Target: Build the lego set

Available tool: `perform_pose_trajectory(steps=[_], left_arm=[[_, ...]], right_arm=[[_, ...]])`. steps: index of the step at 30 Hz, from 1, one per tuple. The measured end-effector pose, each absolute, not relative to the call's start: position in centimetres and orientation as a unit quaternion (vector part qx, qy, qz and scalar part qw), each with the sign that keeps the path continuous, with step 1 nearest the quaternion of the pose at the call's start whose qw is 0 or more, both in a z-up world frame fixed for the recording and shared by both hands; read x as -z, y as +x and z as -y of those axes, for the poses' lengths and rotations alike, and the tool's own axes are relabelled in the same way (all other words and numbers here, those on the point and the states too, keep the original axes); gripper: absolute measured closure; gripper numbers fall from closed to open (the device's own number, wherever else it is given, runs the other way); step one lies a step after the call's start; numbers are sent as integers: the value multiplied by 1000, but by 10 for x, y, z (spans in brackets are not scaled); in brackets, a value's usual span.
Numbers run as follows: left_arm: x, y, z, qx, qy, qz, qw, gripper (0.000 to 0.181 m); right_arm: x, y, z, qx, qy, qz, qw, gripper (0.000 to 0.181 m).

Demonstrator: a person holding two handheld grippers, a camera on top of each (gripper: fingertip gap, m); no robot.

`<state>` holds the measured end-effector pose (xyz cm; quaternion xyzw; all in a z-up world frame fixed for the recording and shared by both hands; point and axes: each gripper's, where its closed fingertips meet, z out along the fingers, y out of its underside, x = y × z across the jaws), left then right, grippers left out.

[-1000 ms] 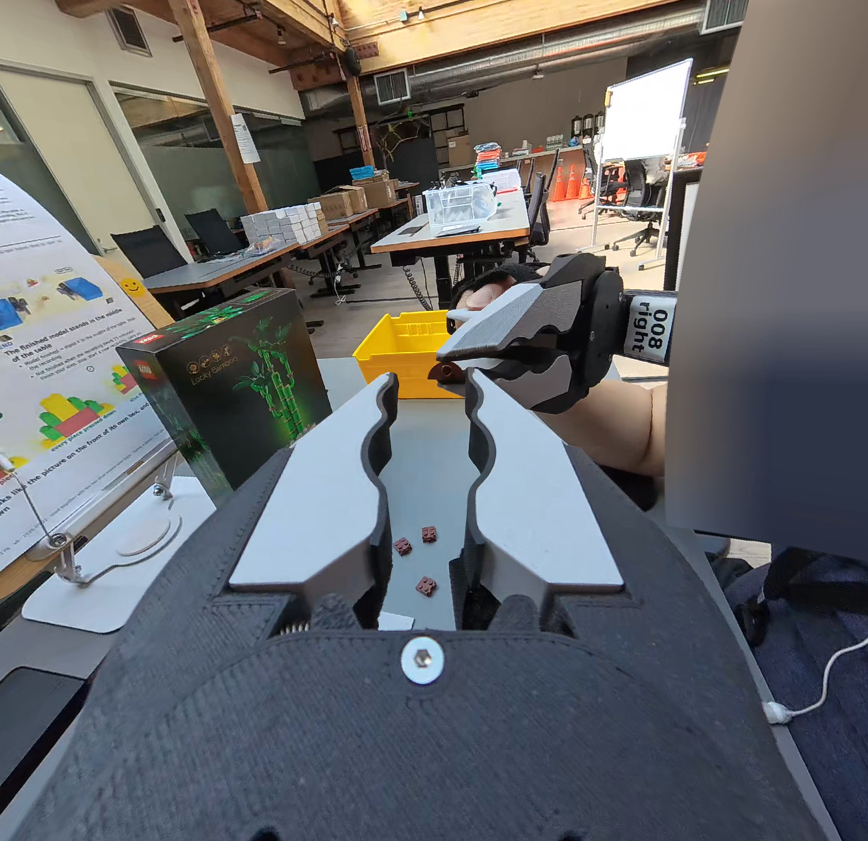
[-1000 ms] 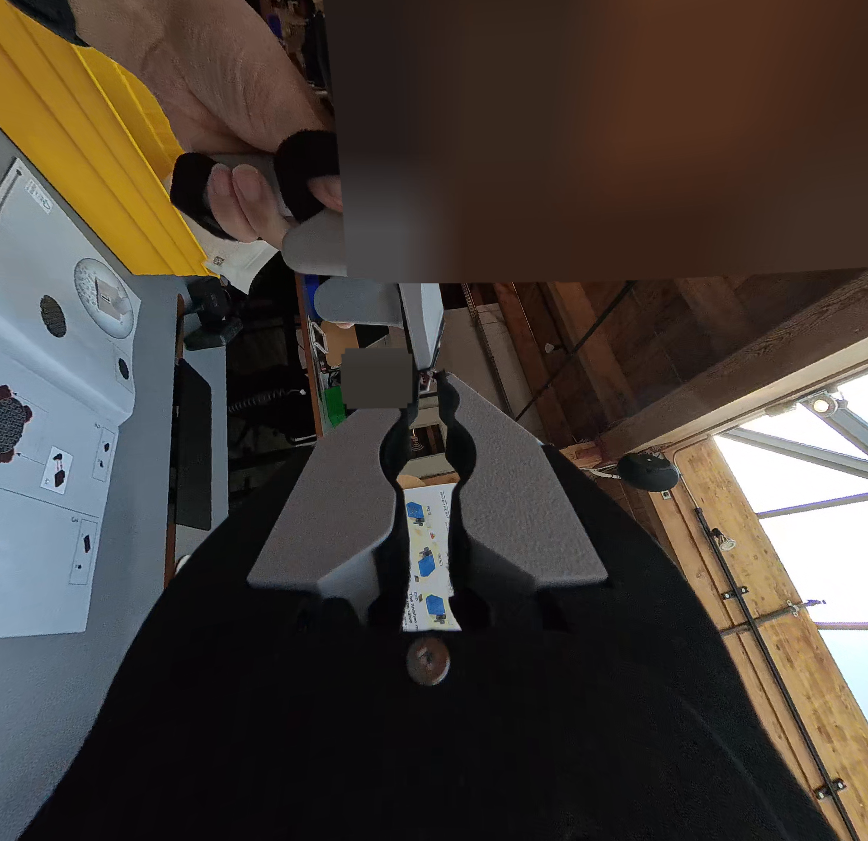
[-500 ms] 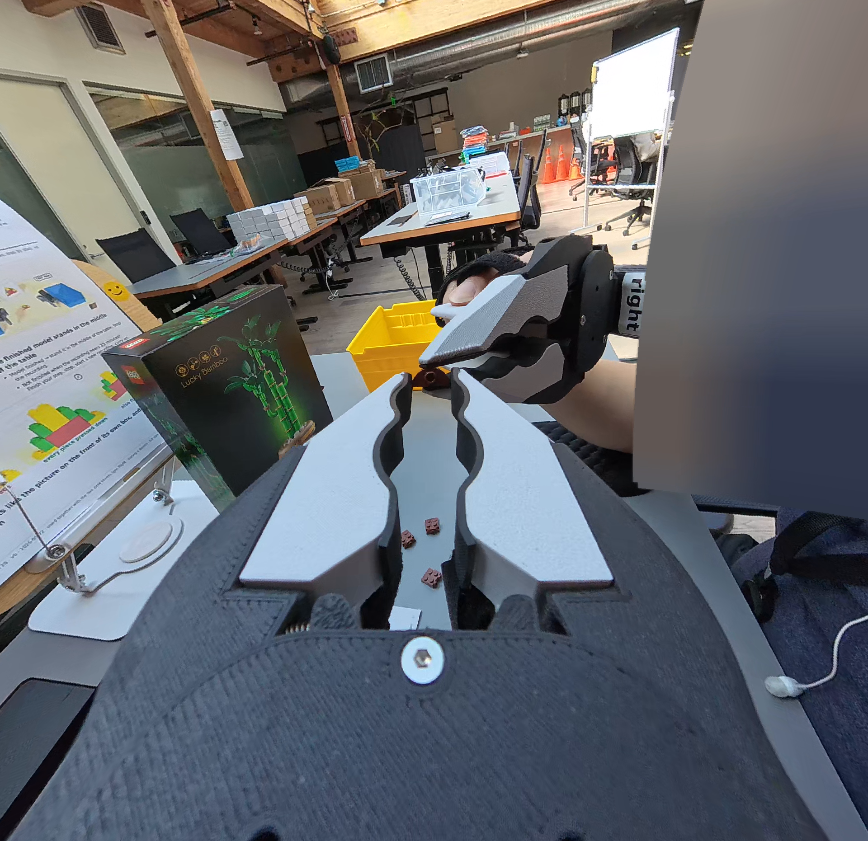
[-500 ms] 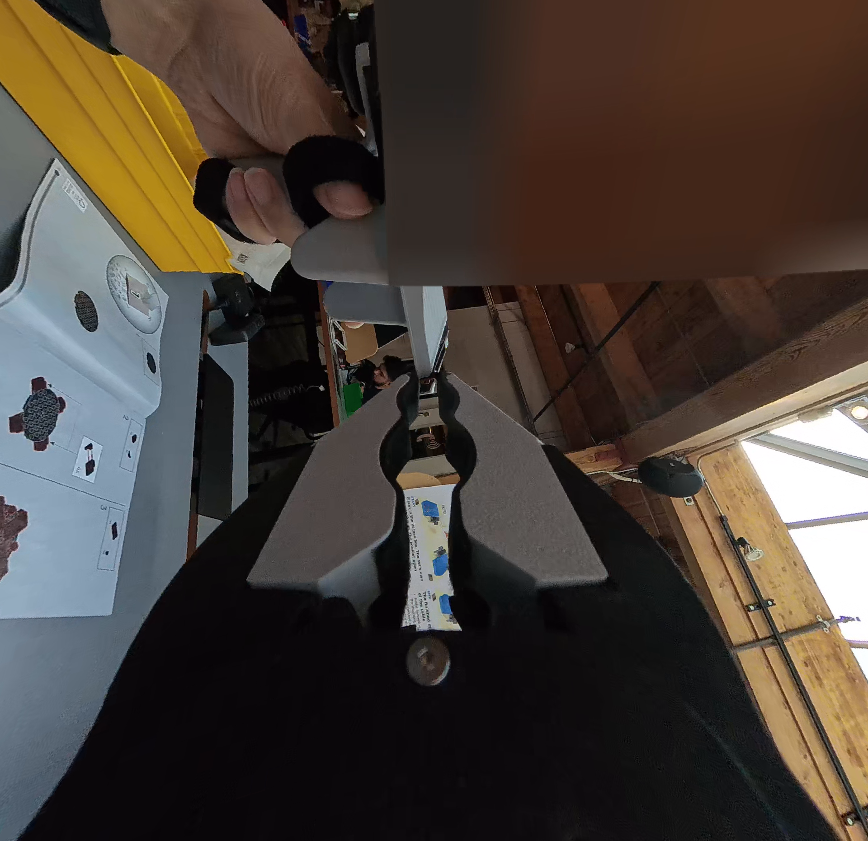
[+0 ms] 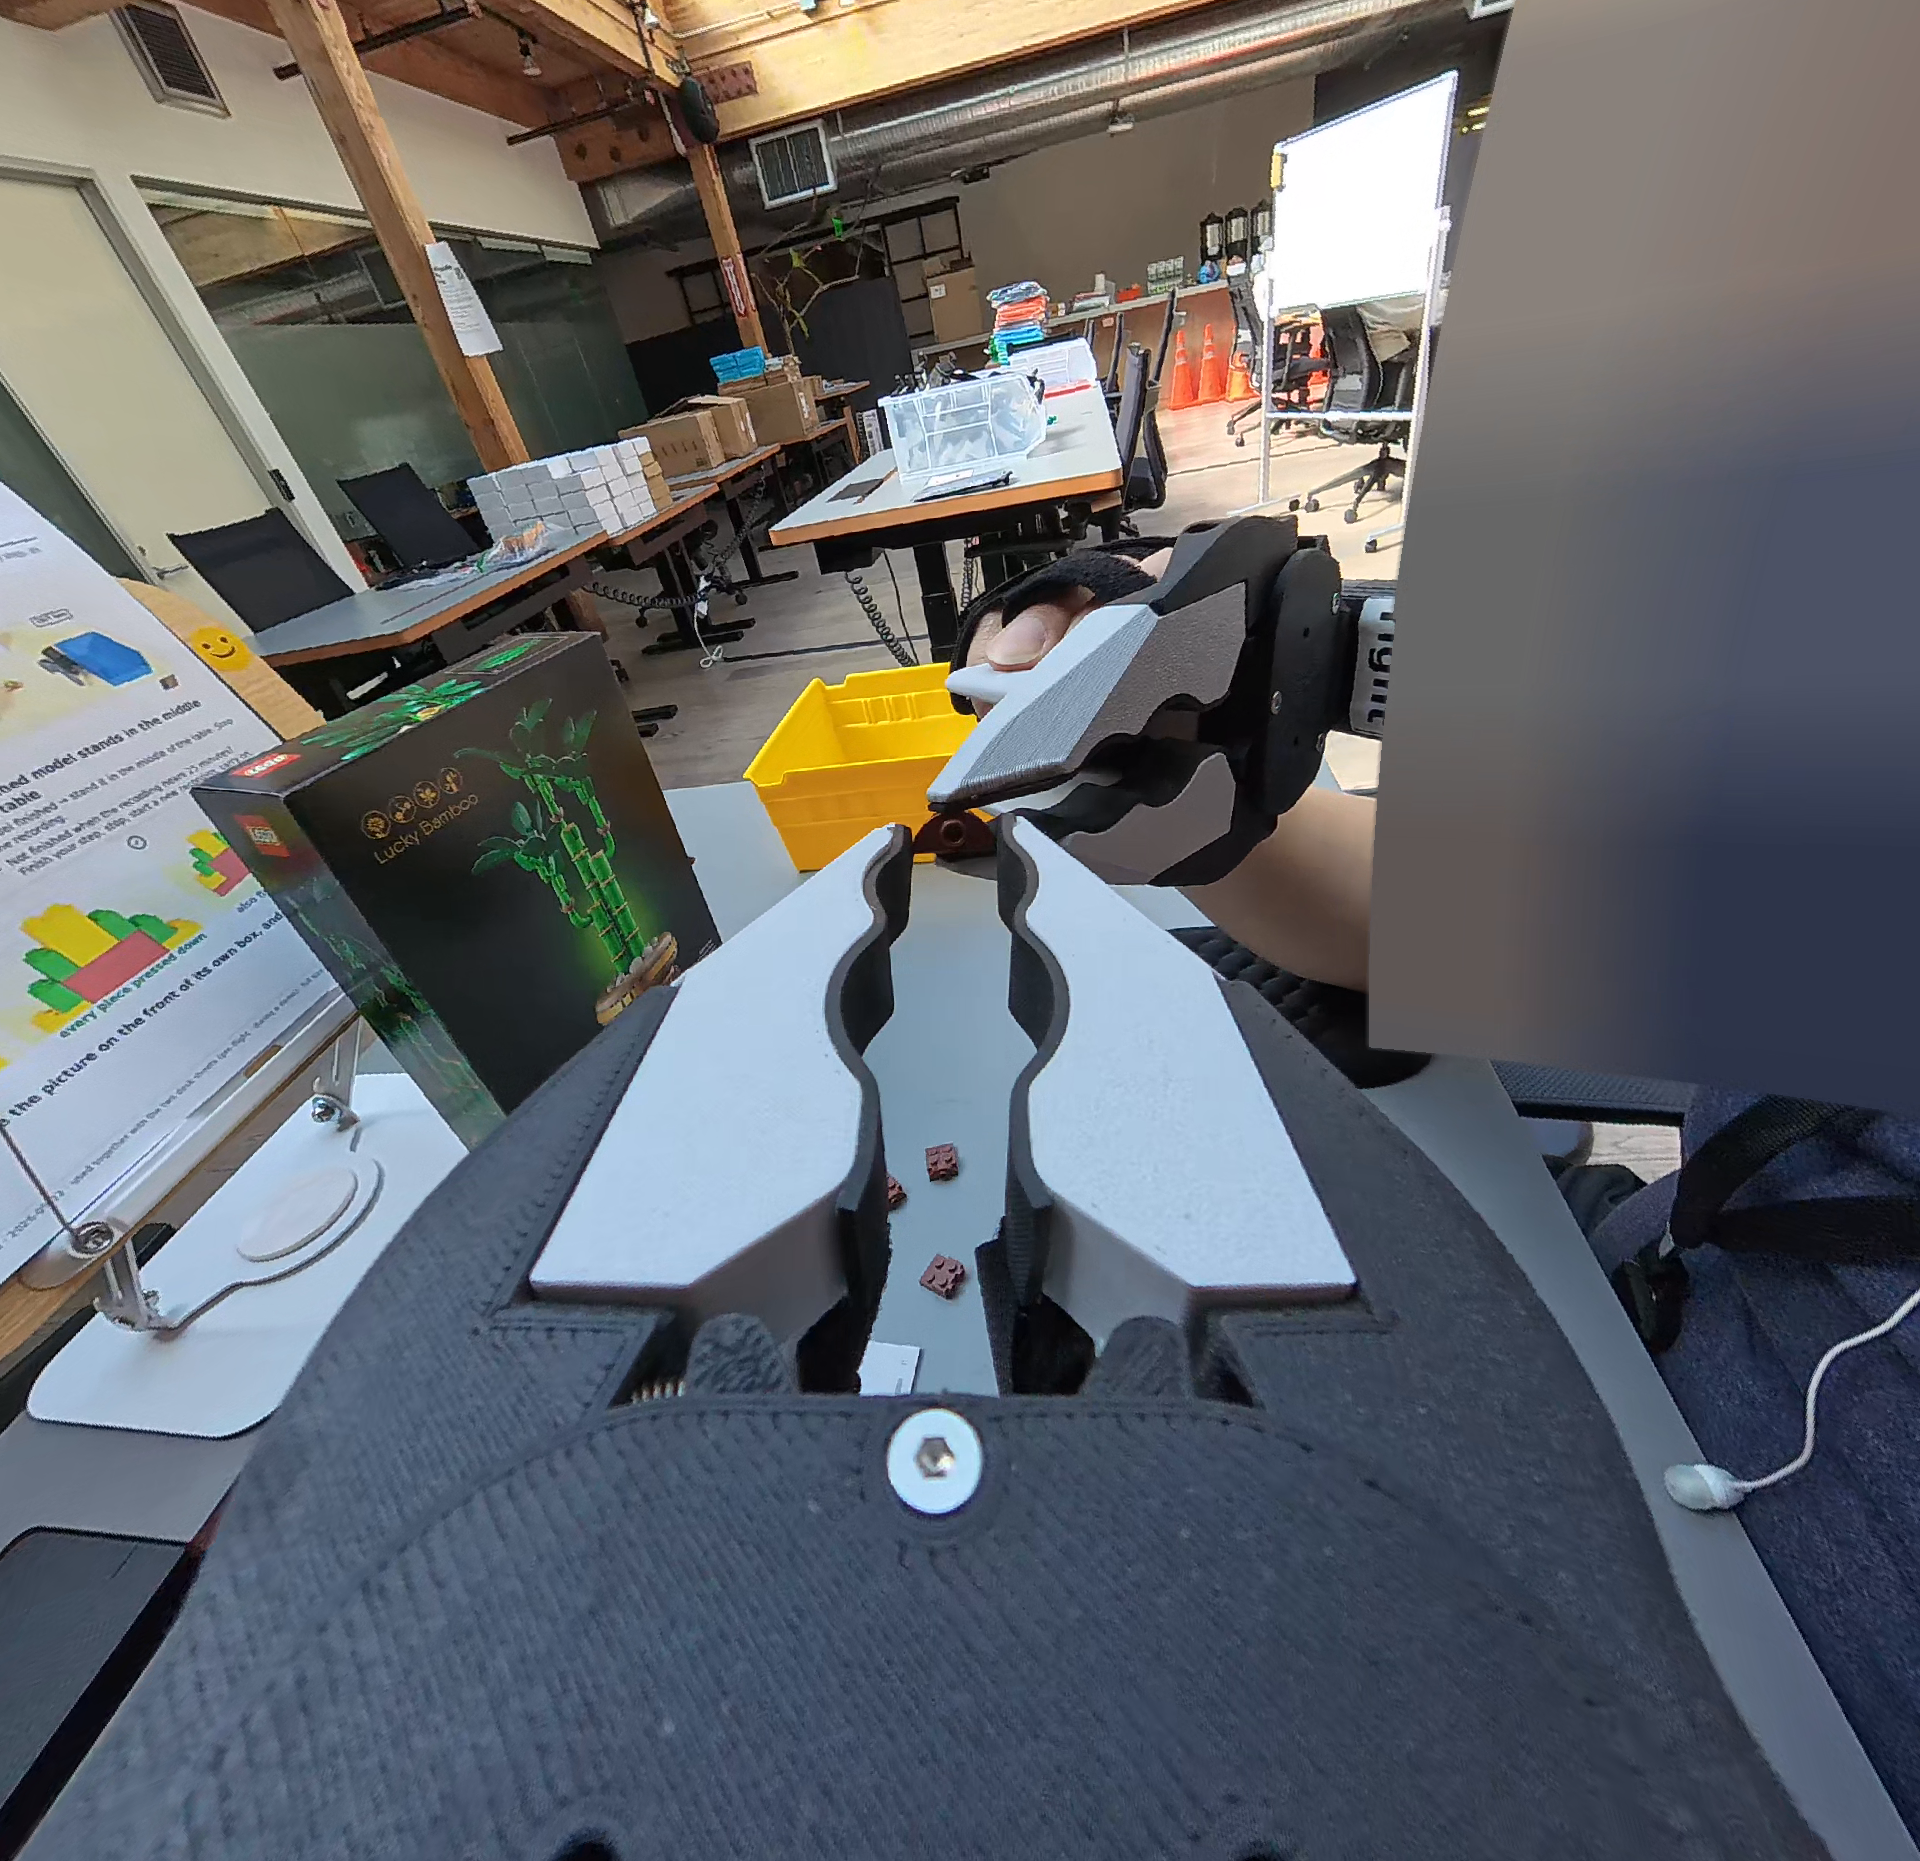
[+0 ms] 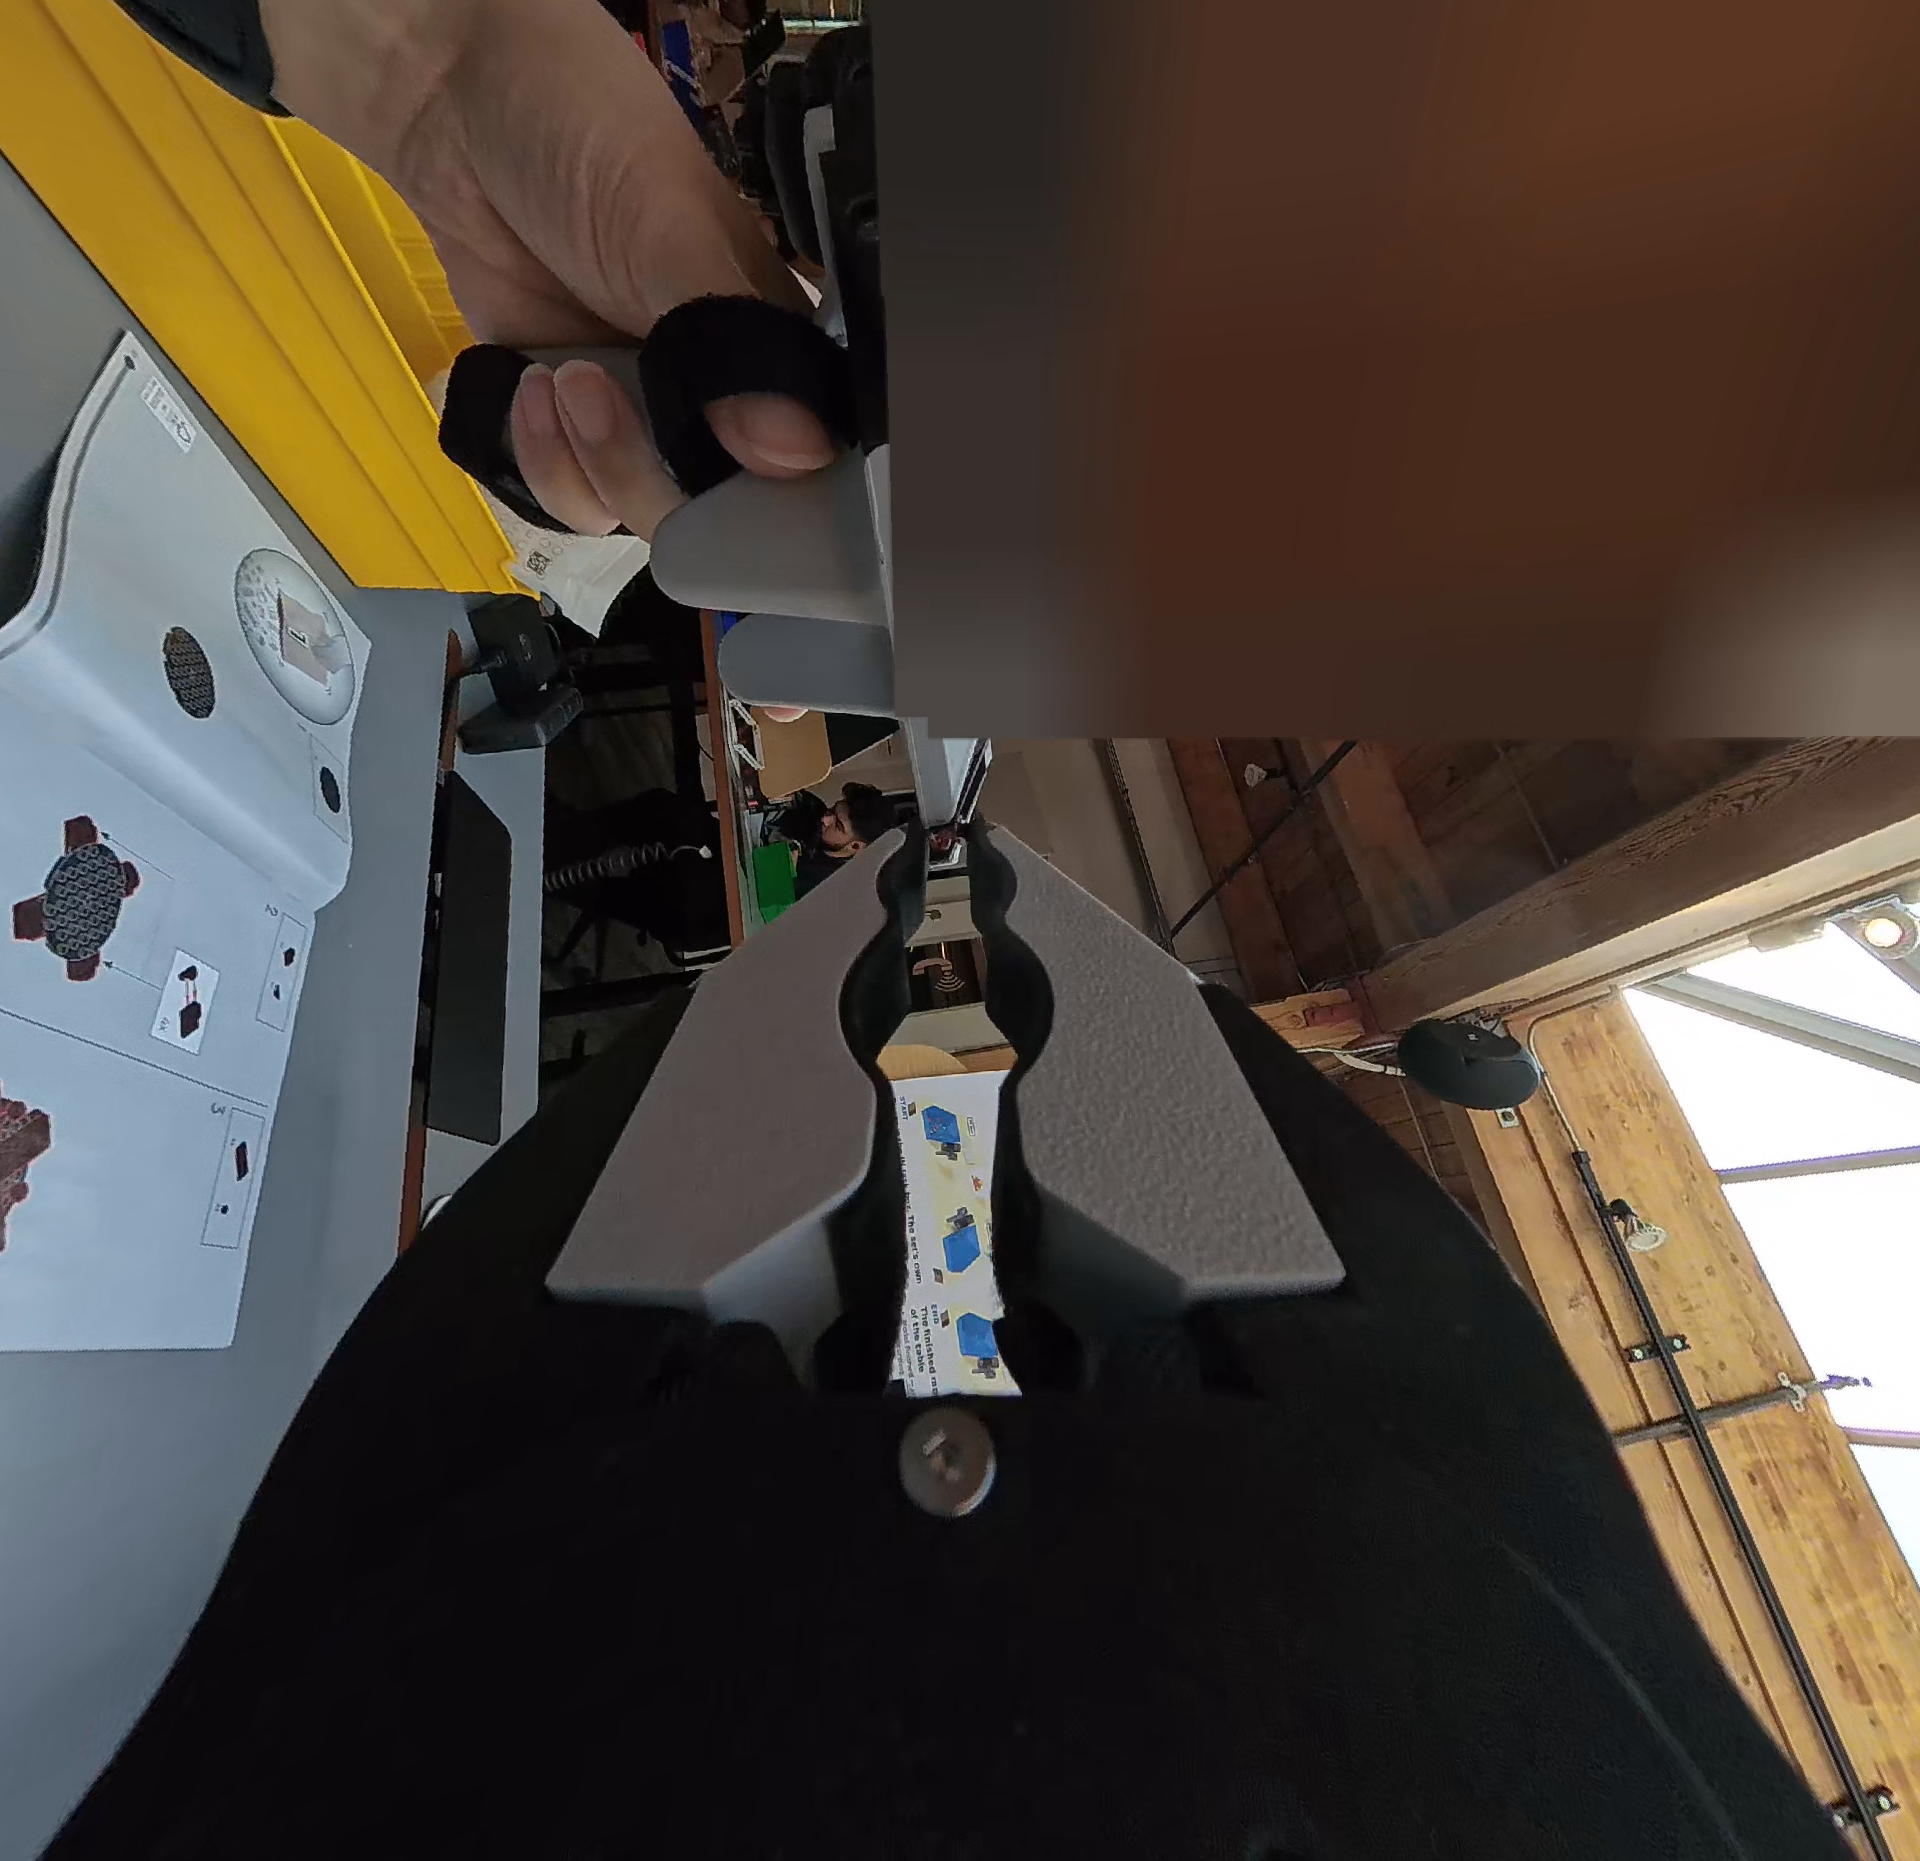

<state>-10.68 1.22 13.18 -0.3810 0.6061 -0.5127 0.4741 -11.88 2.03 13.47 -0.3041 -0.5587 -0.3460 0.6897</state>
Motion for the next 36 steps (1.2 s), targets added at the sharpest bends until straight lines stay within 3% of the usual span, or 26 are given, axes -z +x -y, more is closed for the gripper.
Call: perform_pose_trajectory(steps=[18,25,27,36], left_arm=[[-131,-109,-17,490,-382,-609,493,169],[-127,-118,-13,308,-267,-660,632,168],[-126,-118,-11,248,-229,-663,668,176],[-112,-114,3,237,-195,-694,651,179]], right_arm=[[-132,-117,-24,339,-315,559,688,174],[-125,-117,-18,171,-394,583,690,175],[-122,-119,-14,118,-412,591,683,175],[-113,-121,-3,10,-454,611,648,175]])
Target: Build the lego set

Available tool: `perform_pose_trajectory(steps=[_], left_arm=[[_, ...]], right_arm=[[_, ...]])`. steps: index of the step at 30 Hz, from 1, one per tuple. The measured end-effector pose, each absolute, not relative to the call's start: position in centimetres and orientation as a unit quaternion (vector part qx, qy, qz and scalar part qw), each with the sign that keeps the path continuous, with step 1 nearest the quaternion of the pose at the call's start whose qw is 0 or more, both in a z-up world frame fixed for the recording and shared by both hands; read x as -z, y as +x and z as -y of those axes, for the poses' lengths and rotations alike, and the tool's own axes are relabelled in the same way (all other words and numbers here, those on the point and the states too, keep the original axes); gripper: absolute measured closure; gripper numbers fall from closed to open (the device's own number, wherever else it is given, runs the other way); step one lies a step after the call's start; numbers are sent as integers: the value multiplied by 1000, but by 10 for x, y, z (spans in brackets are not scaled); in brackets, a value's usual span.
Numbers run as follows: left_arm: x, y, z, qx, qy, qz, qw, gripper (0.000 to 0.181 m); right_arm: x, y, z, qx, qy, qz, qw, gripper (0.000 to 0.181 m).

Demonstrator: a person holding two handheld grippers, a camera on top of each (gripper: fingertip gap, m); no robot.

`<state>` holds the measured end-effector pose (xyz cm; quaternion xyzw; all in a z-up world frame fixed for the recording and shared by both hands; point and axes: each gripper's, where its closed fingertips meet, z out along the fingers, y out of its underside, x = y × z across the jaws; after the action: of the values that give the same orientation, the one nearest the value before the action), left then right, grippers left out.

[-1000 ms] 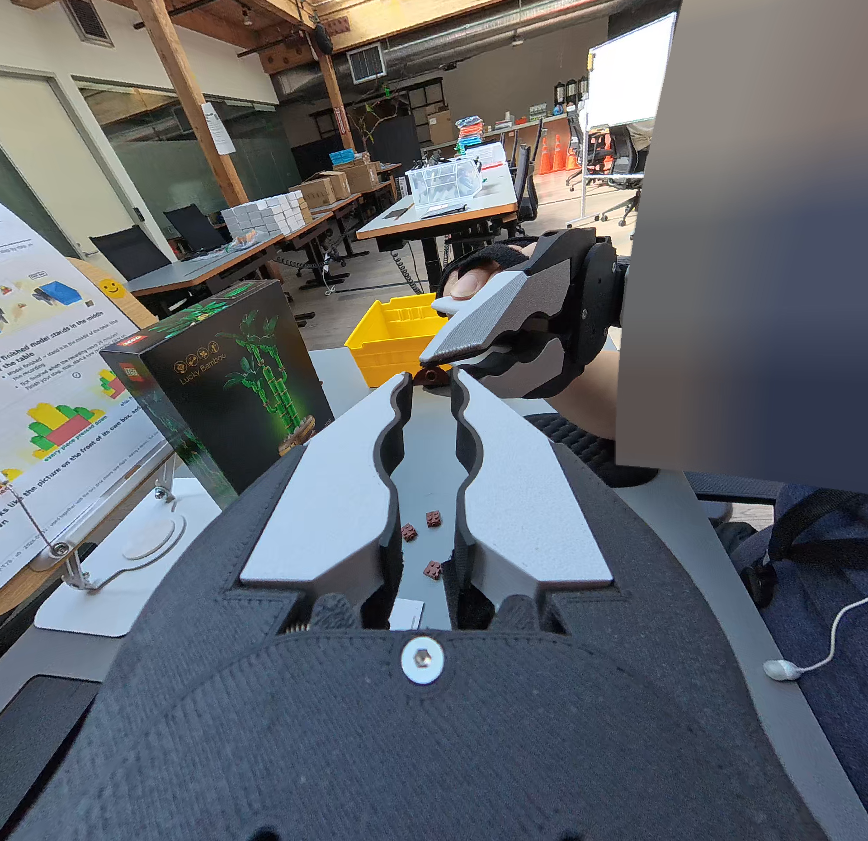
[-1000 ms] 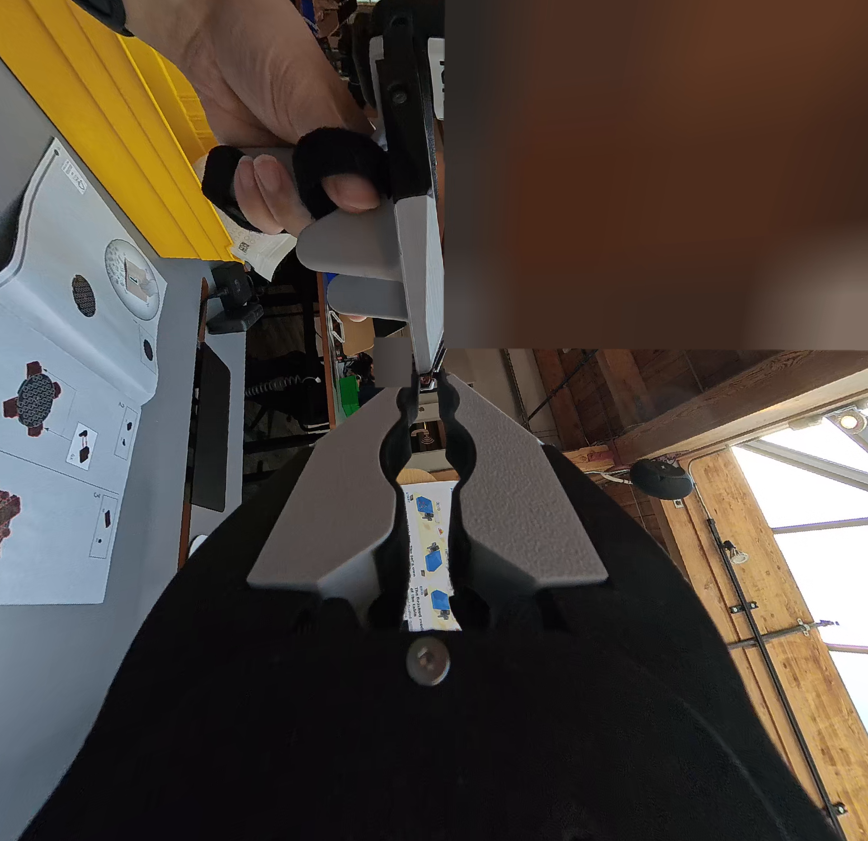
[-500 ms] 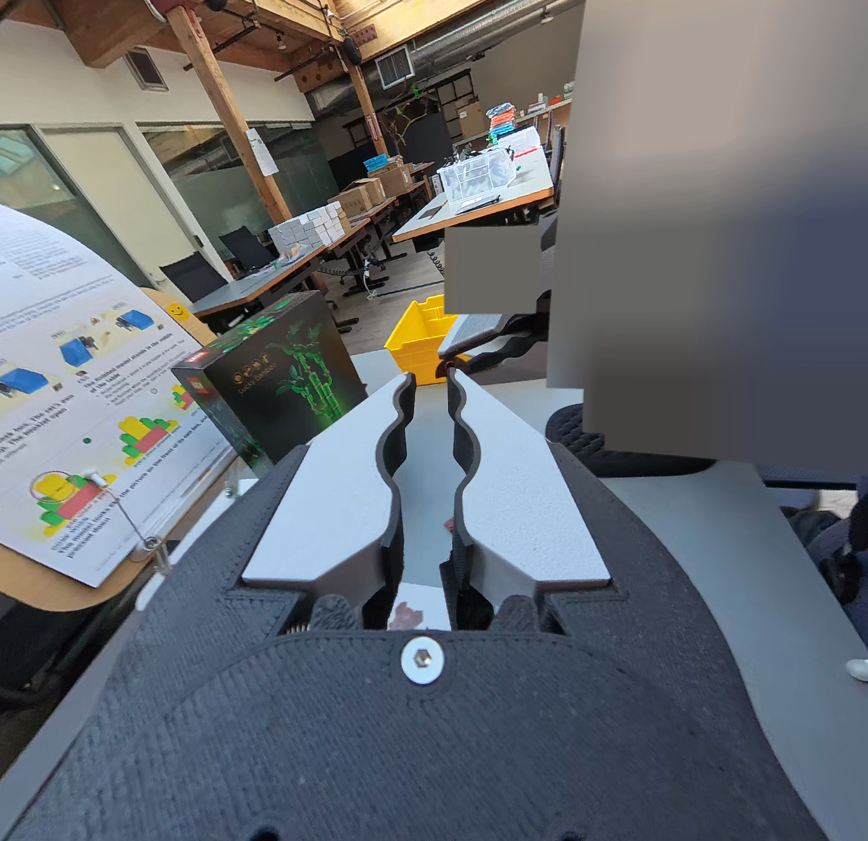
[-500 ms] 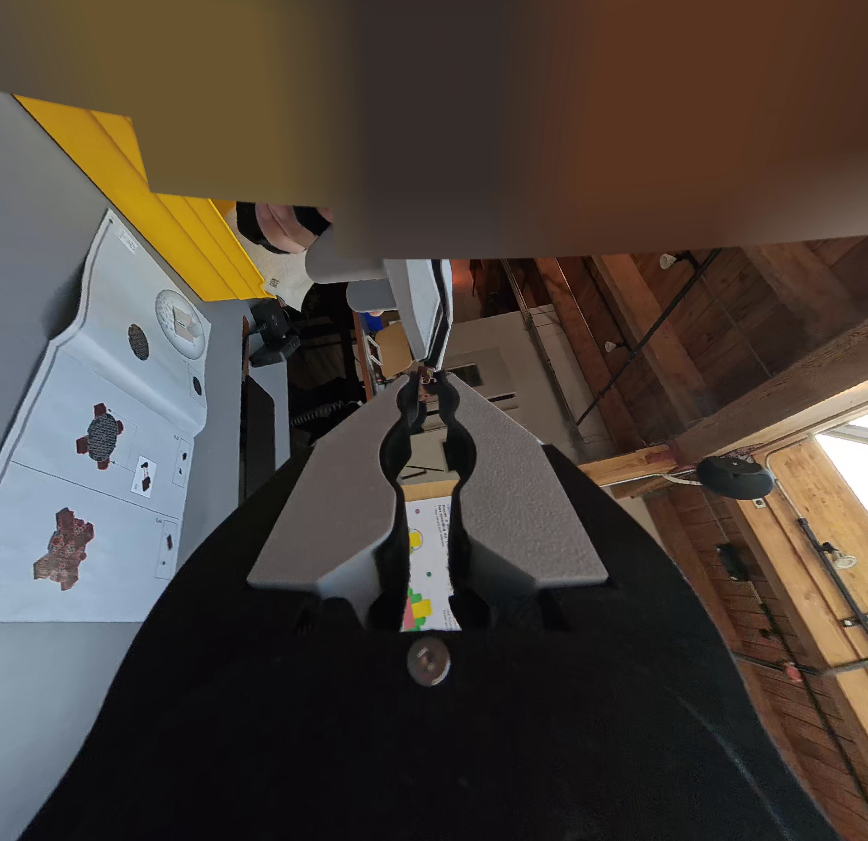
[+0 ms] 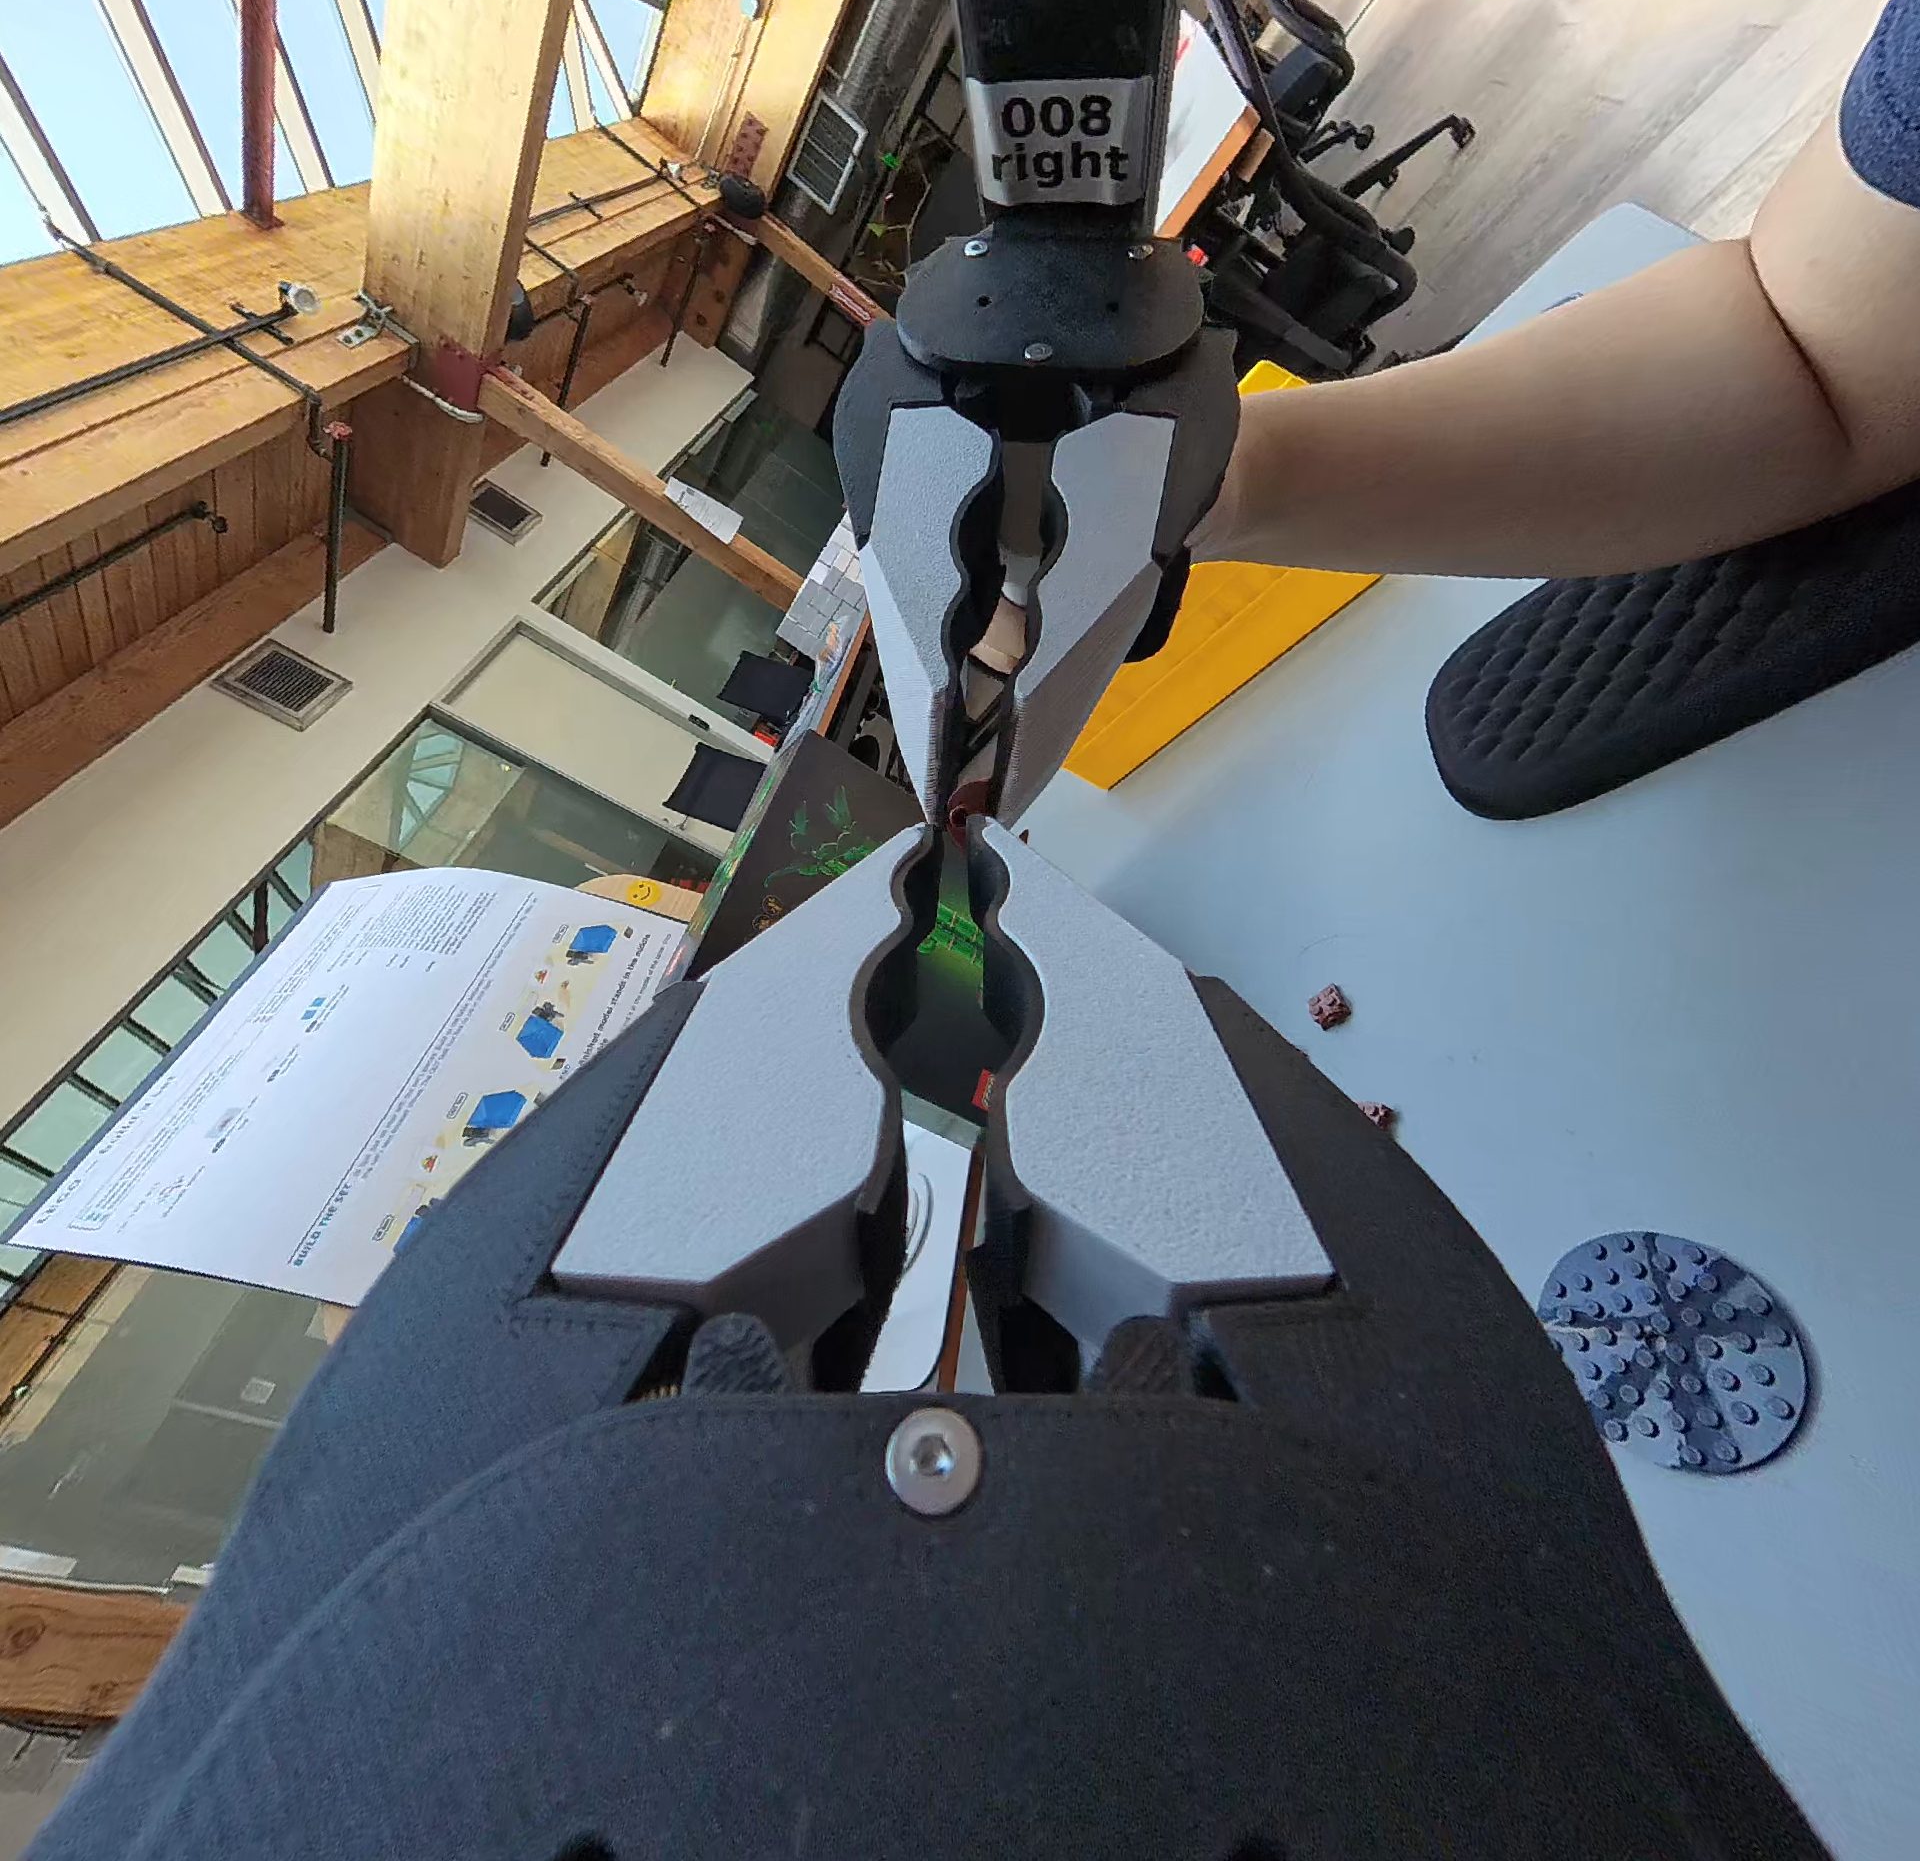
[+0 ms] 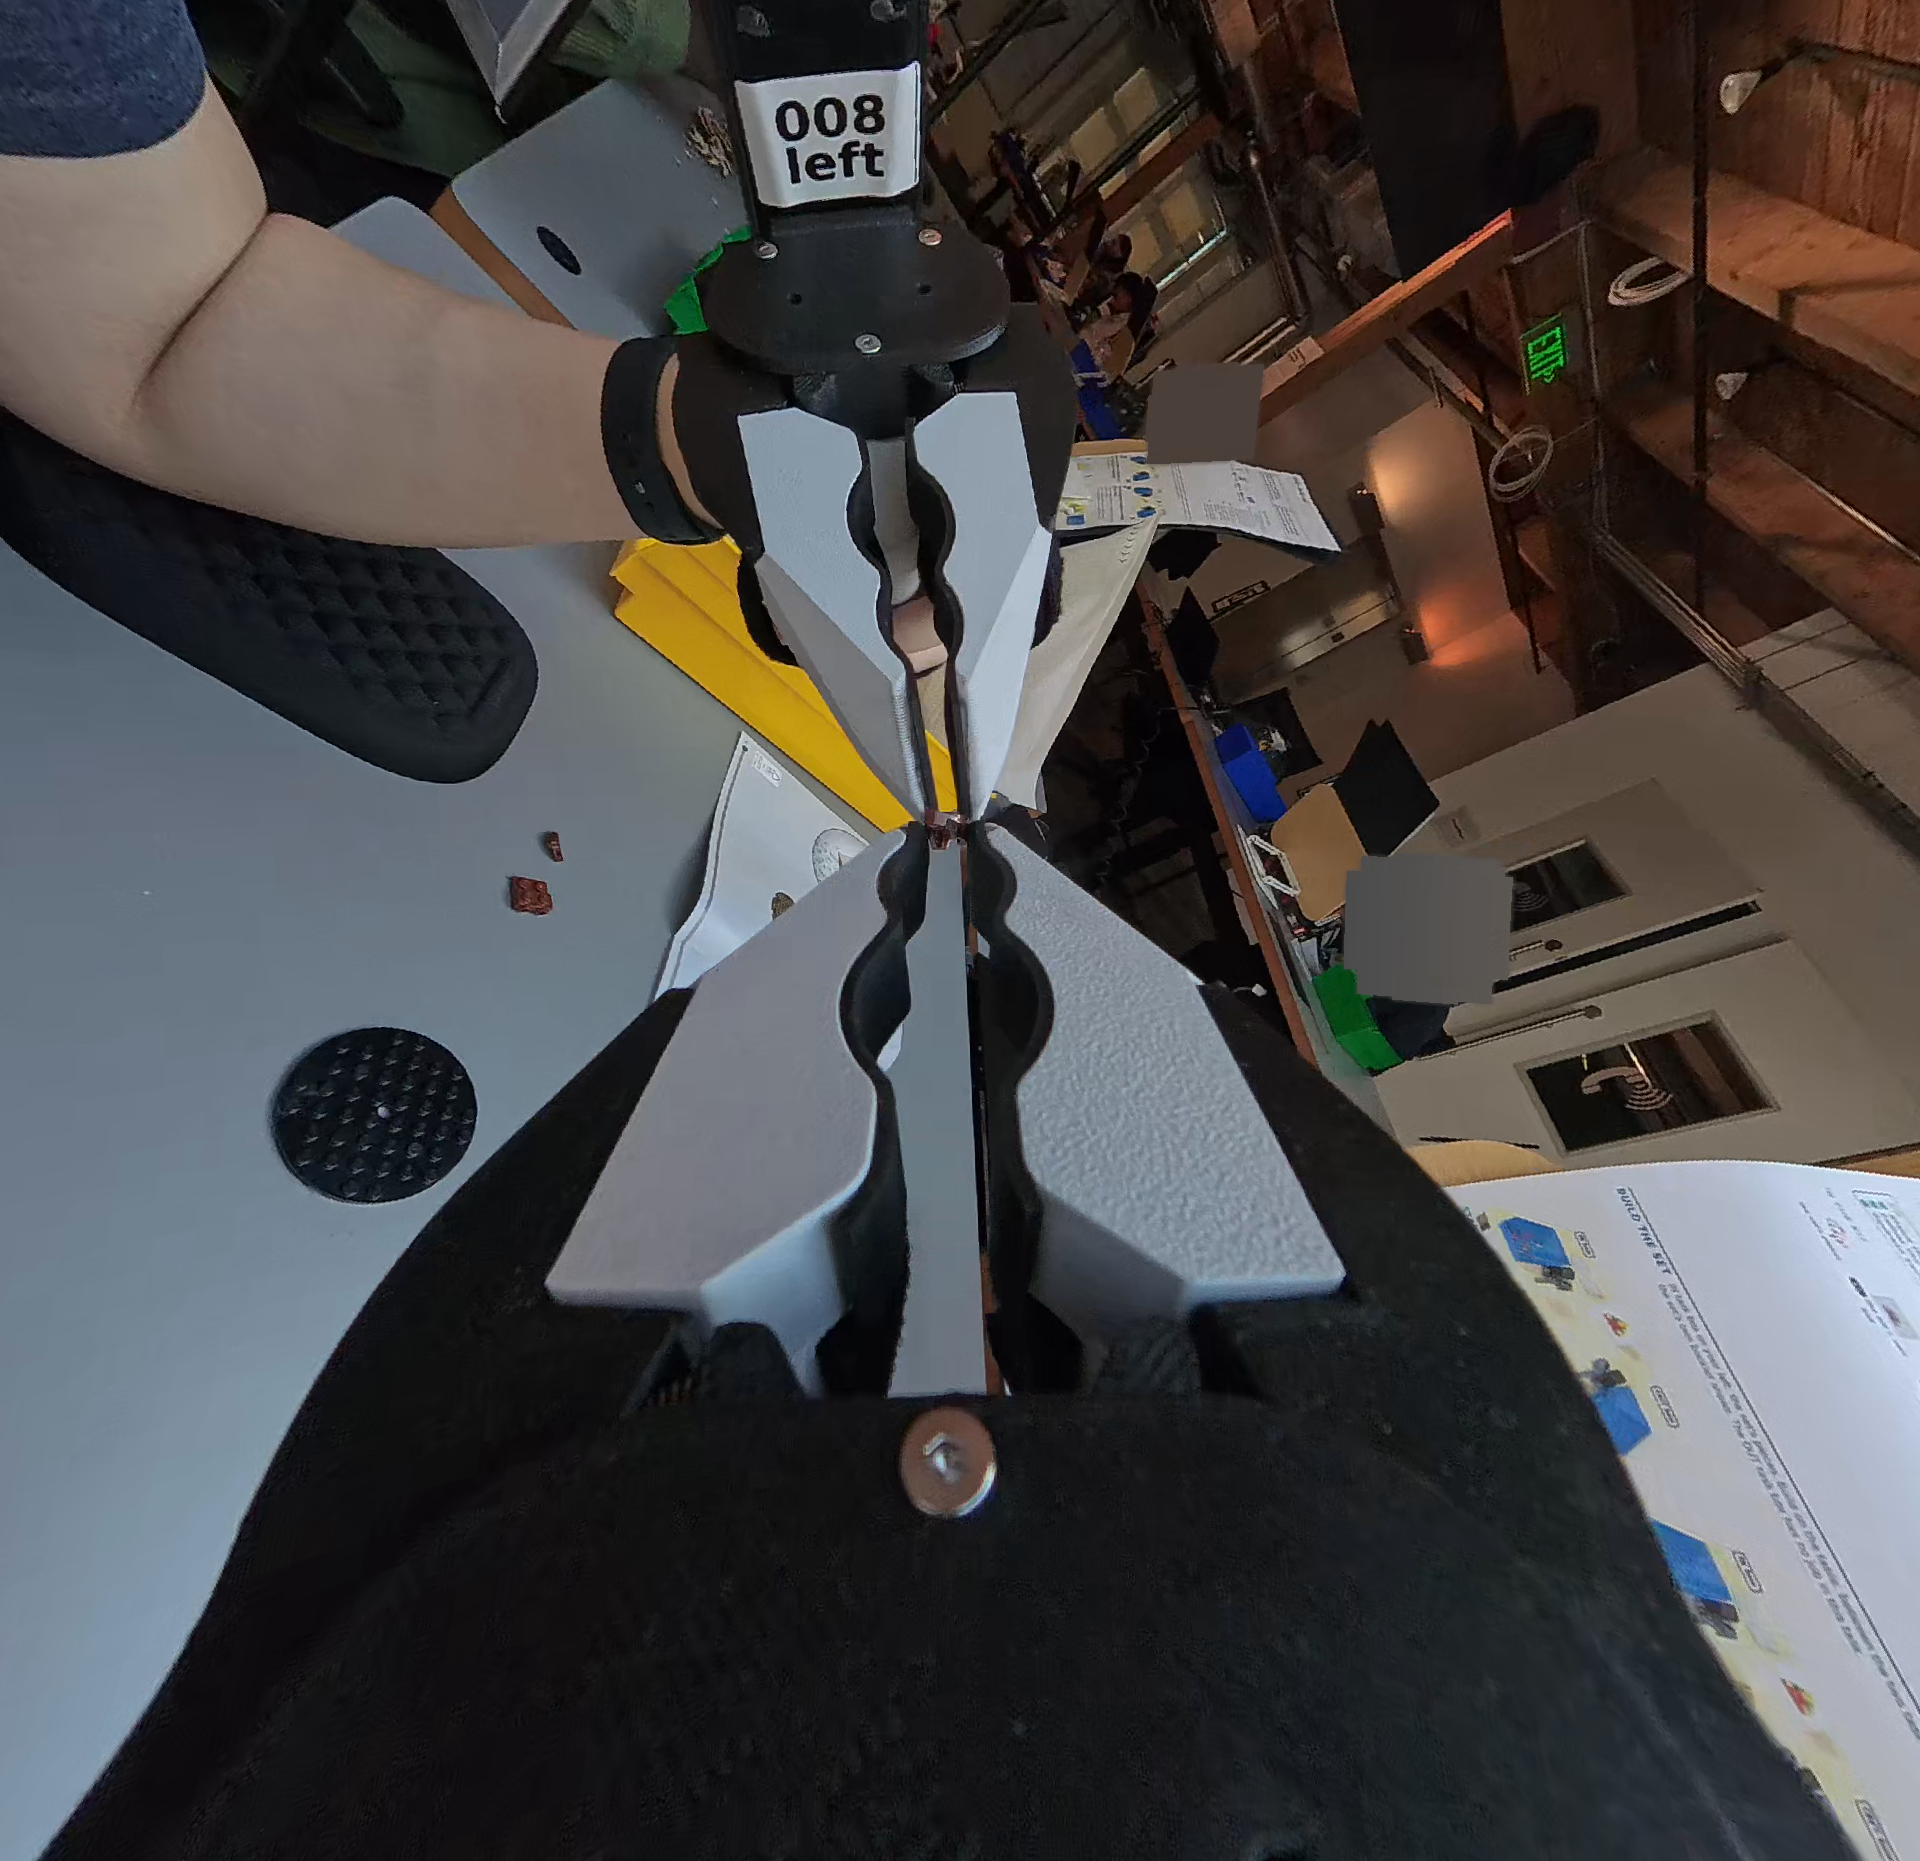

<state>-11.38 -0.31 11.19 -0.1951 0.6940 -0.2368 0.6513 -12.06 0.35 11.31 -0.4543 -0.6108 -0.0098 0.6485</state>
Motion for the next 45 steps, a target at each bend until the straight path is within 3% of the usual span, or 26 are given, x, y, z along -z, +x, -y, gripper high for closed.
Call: perform_pose_trajectory(steps=[40,45], left_arm=[[-100,-112,7,260,-204,-717,614,179],[-109,-114,4,346,-275,-695,566,165]], right_arm=[[-102,-123,-3,-54,-477,621,620,174],[-112,-121,-7,27,-438,615,655,174]])
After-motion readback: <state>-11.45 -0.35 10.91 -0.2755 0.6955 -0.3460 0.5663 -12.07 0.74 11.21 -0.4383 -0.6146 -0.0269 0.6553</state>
